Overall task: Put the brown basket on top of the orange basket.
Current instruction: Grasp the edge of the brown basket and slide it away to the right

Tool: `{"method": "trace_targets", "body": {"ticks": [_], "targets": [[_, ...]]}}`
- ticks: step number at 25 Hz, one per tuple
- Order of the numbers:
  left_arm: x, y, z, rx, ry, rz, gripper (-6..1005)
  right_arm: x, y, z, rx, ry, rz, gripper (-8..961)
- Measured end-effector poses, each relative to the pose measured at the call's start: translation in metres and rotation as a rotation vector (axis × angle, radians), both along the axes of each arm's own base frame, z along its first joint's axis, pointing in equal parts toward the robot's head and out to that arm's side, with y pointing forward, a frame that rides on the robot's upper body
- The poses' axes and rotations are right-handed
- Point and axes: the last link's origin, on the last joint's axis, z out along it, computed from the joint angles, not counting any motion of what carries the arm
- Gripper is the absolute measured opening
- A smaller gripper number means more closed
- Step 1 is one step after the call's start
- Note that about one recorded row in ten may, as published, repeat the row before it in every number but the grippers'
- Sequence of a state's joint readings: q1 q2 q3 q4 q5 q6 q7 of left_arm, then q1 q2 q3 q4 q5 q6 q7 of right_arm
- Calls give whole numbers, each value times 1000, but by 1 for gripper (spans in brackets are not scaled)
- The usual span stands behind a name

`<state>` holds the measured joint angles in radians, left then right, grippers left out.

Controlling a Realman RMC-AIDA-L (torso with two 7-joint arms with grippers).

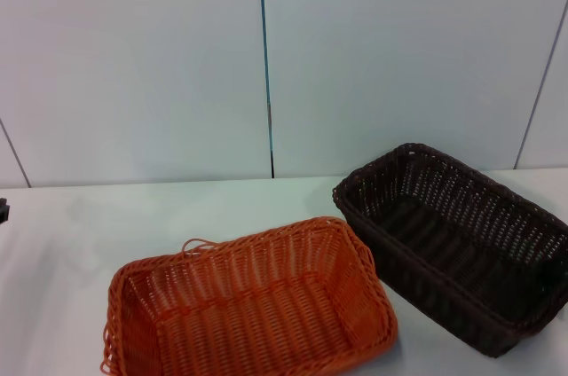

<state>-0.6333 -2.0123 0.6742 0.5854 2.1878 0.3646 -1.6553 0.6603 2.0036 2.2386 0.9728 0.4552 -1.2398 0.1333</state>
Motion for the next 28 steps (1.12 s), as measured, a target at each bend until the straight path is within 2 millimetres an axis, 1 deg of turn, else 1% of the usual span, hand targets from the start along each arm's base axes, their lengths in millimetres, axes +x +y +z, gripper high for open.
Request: {"method": "trace_targets", "body": {"ticks": [5,7,13,23,28], "targets": [[1,1,-2,8,-34,6,665,2,-1,1,-1,-5,-5,922],[2,1,-2,5,-44,2,696,3,-2,1,-5,-14,-8,922],[3,3,-1,18,-45,6,888,5,-1,0,-13,-33,-14,920],[2,3,-4,8,-31,11,879,6,2,-1,8,-33,-8,895],[-1,3,-2,22,-9,25,873,7,2,-5,14,-18,-15,662]]}}
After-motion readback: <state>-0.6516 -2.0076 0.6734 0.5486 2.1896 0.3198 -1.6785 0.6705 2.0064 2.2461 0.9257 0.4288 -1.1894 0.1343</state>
